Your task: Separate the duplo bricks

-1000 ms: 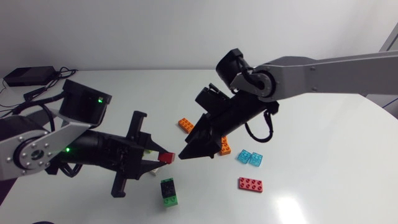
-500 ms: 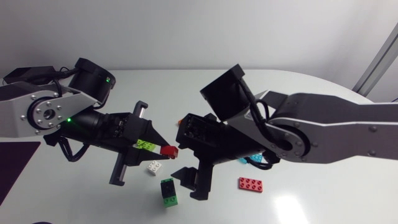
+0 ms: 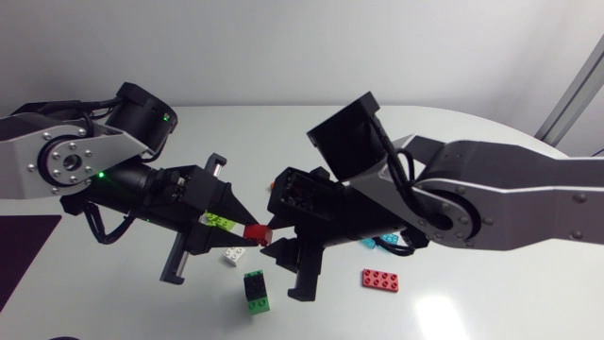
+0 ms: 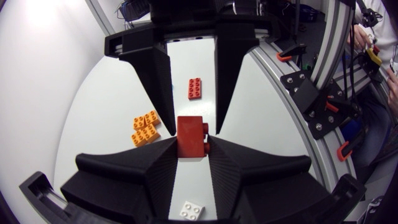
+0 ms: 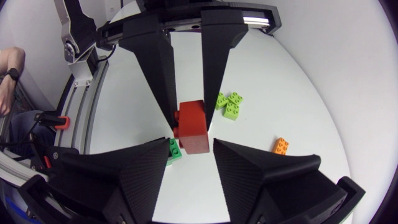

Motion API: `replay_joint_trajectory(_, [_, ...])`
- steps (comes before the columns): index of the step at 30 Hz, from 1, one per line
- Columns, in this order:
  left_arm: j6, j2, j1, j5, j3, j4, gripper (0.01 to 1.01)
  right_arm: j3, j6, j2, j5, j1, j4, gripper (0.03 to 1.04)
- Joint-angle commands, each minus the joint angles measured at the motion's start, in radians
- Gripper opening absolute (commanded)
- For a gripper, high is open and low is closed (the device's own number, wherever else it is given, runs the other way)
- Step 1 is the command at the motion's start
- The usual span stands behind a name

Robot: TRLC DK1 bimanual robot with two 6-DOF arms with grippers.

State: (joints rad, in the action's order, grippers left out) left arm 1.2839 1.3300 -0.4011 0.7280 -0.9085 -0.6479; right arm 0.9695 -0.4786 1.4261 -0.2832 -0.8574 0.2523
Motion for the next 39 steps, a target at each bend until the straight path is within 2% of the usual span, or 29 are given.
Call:
replay_joint_trajectory(1, [-0.020,0.015,-0.007,0.019,-0.033,-0.024,0.274,-0.026,0.009,-0.019,0.006,0.006,-0.012,0.35])
replay_joint_trajectory(3, [-0.020,0.015,-0.007,0.022,-0.035,-0.033,0.274,-0.025,0.009,-0.019,0.006,0.006,-0.012,0.23])
replay_joint_trajectory(10, [-0.015,0.031,-0.004,0.030,-0.055,-0.076,0.284,-0.025,0.012,-0.018,0.001,0.006,-0.010,0.21])
replay_joint_trajectory(15, [-0.003,0.040,0.001,0.030,-0.073,-0.116,0.579,-0.022,0.017,-0.019,-0.001,0.011,-0.004,0.20])
replay_joint_trajectory(18, [0.011,0.040,0.004,0.030,-0.075,-0.134,0.885,-0.018,0.023,-0.019,-0.007,0.024,0.002,0.20])
replay_joint_trajectory(19, [0.011,0.038,0.007,0.030,-0.075,-0.134,0.926,-0.015,0.025,-0.018,-0.014,0.035,0.008,0.20])
replay_joint_trajectory(24, [0.034,0.028,0.034,0.030,-0.073,-0.133,0.933,0.015,0.035,0.007,-0.108,0.107,0.051,0.20])
replay_joint_trajectory(28, [0.078,-0.011,0.050,0.028,-0.038,-0.122,0.949,0.092,0.038,0.102,-0.281,0.233,0.151,0.20])
replay_joint_trajectory(30, [0.080,-0.051,0.053,0.010,0.014,-0.052,0.949,0.144,0.040,0.181,-0.356,0.299,0.205,0.20])
replay_joint_trajectory(33, [0.066,-0.118,0.018,-0.068,0.125,0.106,0.949,0.261,0.011,0.333,-0.432,0.365,0.351,0.20])
replay_joint_trajectory(36, [0.068,-0.161,-0.031,-0.162,0.229,0.246,0.949,0.362,-0.034,0.473,-0.475,0.382,0.512,0.20])
replay_joint_trajectory(39, [0.071,-0.175,-0.059,-0.219,0.286,0.329,0.949,0.428,-0.040,0.562,-0.505,0.382,0.601,0.20])
